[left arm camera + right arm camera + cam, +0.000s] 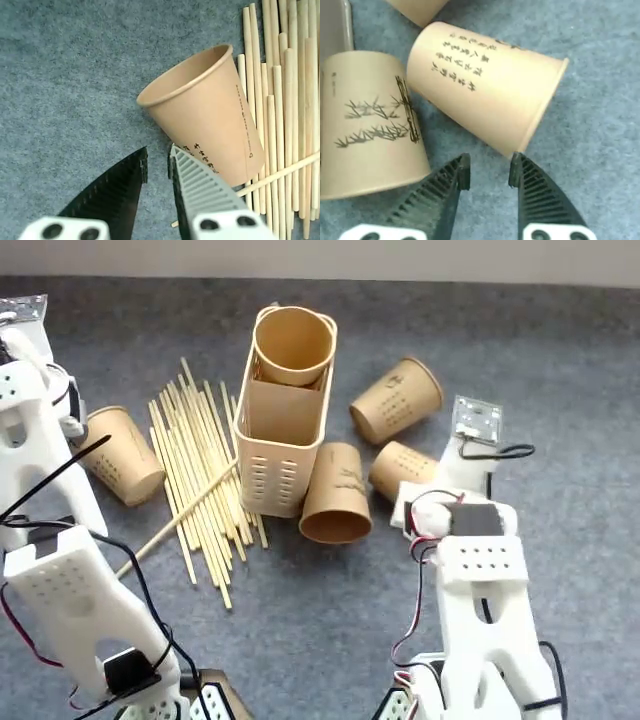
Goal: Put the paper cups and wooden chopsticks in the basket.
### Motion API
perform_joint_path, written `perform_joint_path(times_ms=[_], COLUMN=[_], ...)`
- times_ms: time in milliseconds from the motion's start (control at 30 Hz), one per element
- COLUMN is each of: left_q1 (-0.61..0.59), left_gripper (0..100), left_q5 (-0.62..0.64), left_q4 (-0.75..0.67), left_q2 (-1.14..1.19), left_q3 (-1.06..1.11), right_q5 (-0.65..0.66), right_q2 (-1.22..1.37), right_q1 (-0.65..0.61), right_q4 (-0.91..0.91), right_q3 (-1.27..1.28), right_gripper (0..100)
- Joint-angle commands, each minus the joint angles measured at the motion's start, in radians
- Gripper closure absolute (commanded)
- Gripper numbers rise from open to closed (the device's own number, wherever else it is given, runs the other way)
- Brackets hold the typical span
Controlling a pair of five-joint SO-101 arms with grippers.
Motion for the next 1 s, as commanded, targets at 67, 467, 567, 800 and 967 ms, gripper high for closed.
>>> perform_joint_path(times_ms=[67,467,567,800,967], left_q1=[-0.031,-0.03,-0.028,-0.028,-0.024], left_gripper=[89,89,89,89,89], left_q5=[0.003,0.003,0.003,0.003,0.003], left_q4=[-0.031,-0.028,-0.029,-0.032,-0.049], left_q2=[-0.064,-0.062,-0.062,-0.062,-0.062], left_q3=[-0.005,-0.005,-0.005,-0.005,-0.005], right_q5=[-0.018,0.032,0.032,0.034,0.034], right_q2=[0.008,-0.001,0.001,-0.041,-0.196], right_q1=[0.061,0.171,0.188,0.188,0.193], right_q4=[-0.147,-0.127,-0.117,-0.045,0.031], right_q3=[0.015,0.058,0.05,-0.01,-0.054], right_gripper=[85.3,85.3,85.3,85.3,85.3])
